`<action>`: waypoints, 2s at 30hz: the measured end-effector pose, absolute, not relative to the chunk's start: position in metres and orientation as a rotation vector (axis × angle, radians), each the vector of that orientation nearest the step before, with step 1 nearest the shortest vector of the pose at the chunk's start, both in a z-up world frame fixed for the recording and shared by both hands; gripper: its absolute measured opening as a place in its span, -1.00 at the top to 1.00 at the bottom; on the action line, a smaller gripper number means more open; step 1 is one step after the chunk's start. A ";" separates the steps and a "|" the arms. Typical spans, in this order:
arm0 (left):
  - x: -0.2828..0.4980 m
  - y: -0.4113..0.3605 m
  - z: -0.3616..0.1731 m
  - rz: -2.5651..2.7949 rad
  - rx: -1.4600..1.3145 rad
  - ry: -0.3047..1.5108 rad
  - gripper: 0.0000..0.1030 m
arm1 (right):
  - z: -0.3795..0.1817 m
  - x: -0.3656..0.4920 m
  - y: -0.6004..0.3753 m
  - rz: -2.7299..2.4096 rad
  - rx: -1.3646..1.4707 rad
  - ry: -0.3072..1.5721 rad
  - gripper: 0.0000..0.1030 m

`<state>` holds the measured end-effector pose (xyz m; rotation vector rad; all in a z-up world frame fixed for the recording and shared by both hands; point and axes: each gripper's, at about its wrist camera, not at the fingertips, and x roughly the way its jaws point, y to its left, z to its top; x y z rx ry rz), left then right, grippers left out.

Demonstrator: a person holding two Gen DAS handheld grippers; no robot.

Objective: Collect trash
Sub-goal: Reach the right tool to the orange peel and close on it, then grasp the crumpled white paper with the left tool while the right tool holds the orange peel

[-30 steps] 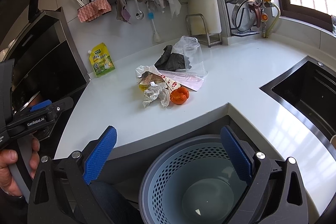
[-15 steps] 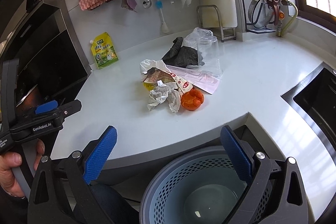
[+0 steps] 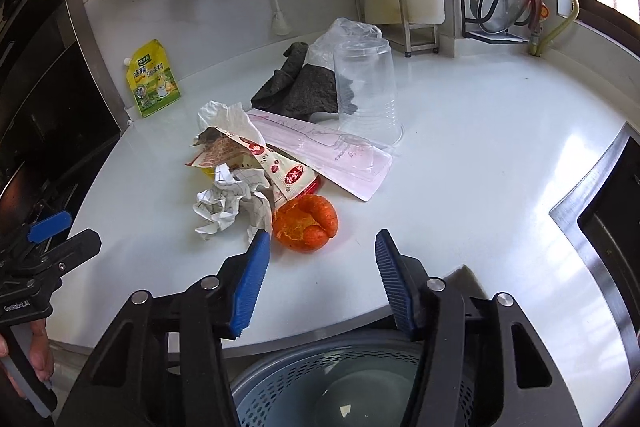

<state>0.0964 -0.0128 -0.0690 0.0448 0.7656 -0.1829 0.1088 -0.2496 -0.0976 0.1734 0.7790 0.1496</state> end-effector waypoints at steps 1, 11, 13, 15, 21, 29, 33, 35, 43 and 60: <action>0.098 -0.013 -0.072 -0.181 0.044 0.771 -0.88 | -0.099 0.113 -0.249 0.150 0.169 0.783 -0.04; 0.110 -0.016 -0.084 -0.188 0.065 0.795 -0.88 | -0.115 0.148 -0.247 0.202 0.187 0.833 0.30; 0.111 -0.021 -0.084 -0.198 0.071 0.793 -0.88 | -0.114 0.149 -0.243 0.228 0.192 0.836 0.68; 0.113 -0.025 -0.084 -0.208 0.071 0.792 -0.88 | -0.111 0.145 -0.238 0.229 0.155 0.820 0.78; 0.118 -0.048 -0.083 -0.257 0.067 0.787 -0.88 | -0.093 0.122 -0.255 0.234 0.212 0.750 0.82; 0.136 -0.103 -0.090 -0.369 0.079 0.814 -0.88 | -0.084 0.088 -0.279 0.214 0.235 0.706 0.83; 0.149 -0.122 -0.097 -0.377 0.088 0.830 -0.88 | -0.088 0.077 -0.282 0.218 0.238 0.701 0.83; 0.158 -0.125 -0.102 -0.343 0.098 0.842 -0.87 | -0.090 0.072 -0.284 0.221 0.241 0.699 0.83; 0.159 -0.116 -0.106 -0.358 0.087 0.864 0.48 | -0.097 0.063 -0.293 0.217 0.257 0.688 0.82; 0.103 -0.083 -0.068 -0.361 0.063 0.779 0.55 | -0.071 0.035 -0.269 0.249 0.233 0.649 0.82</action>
